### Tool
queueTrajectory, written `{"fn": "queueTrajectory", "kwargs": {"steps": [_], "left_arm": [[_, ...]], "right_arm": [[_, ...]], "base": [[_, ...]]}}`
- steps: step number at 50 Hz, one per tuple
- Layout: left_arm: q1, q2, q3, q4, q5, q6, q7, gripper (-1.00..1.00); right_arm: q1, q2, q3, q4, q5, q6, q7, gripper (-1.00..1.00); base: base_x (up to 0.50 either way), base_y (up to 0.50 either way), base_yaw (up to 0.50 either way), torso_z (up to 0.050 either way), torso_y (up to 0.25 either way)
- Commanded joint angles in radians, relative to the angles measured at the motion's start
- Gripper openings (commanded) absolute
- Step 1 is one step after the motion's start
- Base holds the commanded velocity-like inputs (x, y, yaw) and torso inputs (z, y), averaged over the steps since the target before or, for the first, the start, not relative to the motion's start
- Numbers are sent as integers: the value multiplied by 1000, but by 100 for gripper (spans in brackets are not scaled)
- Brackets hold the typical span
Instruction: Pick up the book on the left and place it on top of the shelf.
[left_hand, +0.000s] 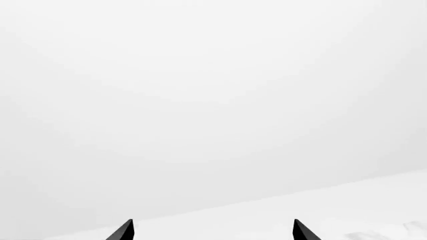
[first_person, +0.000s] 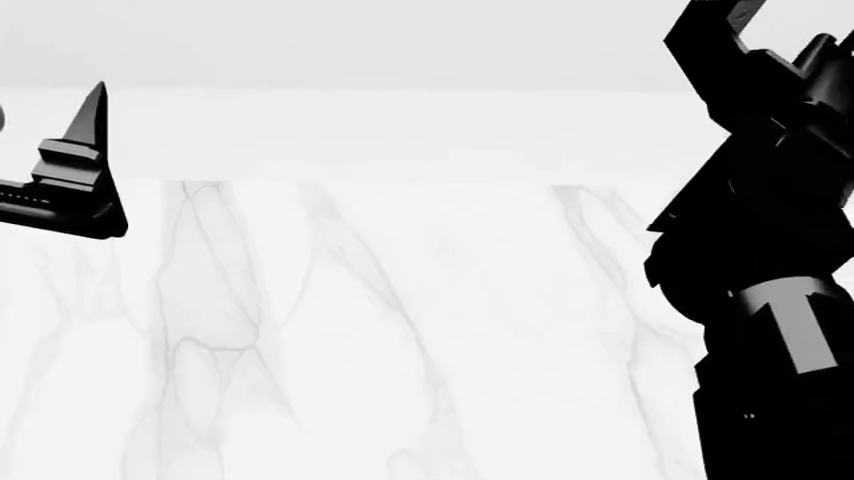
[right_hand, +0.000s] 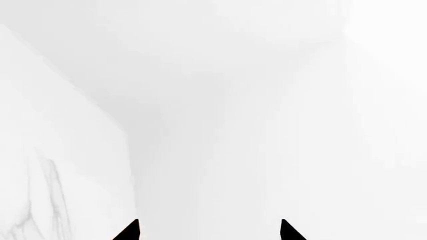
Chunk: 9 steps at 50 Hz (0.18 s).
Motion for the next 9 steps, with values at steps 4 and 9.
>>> {"fn": "queueTrajectory", "kwargs": {"steps": [4,9], "left_arm": [[3,2,12,-10,0,14,-2,100],[3,4,15,-13,-1,18,-3,100]], "right_arm": [[-26,-33,260,-2,208,-402,-191,100],[-236,149,411,-635,470,-190,-258,100]], "base": [[0,0,0,0,0],[0,0,0,0,0]]}}
